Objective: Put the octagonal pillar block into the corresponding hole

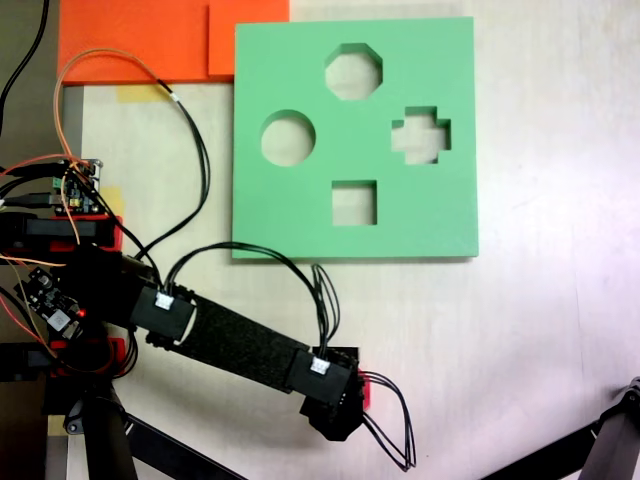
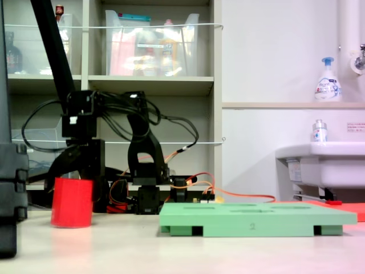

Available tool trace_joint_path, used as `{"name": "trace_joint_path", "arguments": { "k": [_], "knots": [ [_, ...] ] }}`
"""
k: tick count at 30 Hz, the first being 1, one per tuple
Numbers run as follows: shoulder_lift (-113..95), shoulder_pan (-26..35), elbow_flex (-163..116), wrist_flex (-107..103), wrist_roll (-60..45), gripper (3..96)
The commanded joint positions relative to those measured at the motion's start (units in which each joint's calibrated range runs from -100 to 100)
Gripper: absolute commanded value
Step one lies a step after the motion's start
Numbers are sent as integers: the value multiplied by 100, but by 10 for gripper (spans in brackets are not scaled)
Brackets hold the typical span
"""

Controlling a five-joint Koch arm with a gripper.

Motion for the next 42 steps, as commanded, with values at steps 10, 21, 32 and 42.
{"name": "trace_joint_path", "arguments": {
  "k": [10, 21, 32, 42],
  "knots": [
    [-3052, 234, 36, -568, 215, 385],
    [-5035, 2168, -502, -568, 2281, 387],
    [-3177, 3473, -462, 732, 4015, 389],
    [-1404, 3805, 834, 2340, 4181, 388]
  ]
}}
